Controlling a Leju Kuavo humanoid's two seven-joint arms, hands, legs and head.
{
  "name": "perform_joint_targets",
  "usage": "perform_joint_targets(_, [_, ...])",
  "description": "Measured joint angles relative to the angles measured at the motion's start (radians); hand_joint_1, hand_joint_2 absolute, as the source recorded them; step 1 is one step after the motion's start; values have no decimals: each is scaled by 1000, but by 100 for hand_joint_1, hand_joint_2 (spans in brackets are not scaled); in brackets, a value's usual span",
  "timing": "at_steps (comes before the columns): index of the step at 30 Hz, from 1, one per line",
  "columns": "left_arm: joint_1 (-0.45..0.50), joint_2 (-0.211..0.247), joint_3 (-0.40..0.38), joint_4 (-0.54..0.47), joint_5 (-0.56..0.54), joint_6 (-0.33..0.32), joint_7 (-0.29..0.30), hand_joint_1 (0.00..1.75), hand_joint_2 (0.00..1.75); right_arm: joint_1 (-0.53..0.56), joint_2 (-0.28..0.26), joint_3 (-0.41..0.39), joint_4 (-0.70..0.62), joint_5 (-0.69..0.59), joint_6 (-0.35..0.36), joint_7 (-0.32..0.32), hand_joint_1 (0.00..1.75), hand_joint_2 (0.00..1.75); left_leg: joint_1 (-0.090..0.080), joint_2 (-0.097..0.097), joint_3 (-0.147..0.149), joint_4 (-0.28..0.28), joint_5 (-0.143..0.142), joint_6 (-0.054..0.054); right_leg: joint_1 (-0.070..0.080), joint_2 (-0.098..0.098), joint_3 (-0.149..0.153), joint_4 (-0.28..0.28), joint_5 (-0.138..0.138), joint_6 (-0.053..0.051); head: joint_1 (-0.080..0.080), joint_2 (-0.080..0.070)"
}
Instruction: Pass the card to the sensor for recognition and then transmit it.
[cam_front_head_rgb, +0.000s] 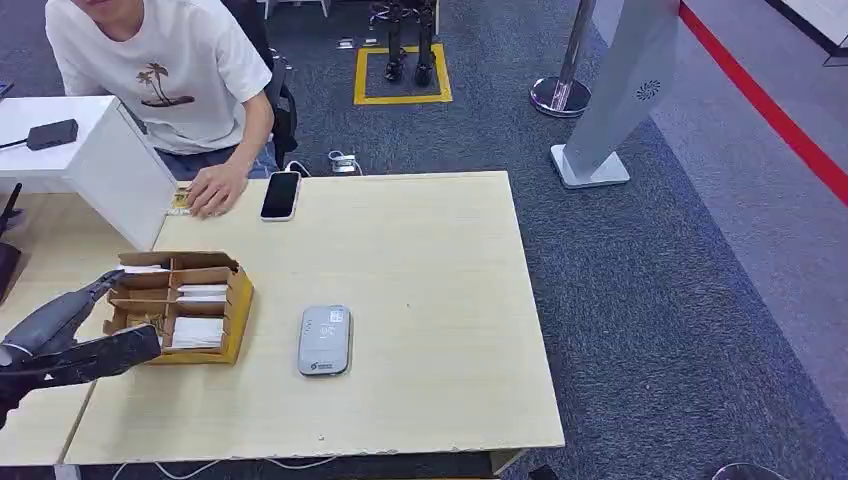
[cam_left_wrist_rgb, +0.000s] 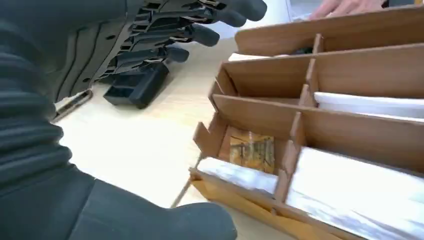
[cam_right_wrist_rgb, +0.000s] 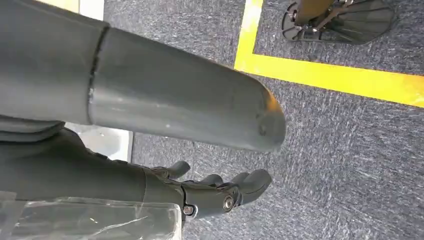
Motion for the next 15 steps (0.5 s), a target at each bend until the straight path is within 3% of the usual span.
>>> perform_joint_targets(7, [-7, 29, 0, -3, 66, -11, 18, 0, 175, -1, 2, 0, 0, 16, 2, 7, 0, 0, 0, 0, 0, 0, 0, 0, 0, 0, 0, 0, 0, 0, 0, 0])
perform_joint_targets(15, [-113, -11, -57, 58, 38, -14, 15, 0, 175, -5, 4, 0, 0, 31, 2, 13, 0, 0, 0, 0, 0, 0, 1, 0, 0, 0, 0, 0, 1, 0, 0, 0])
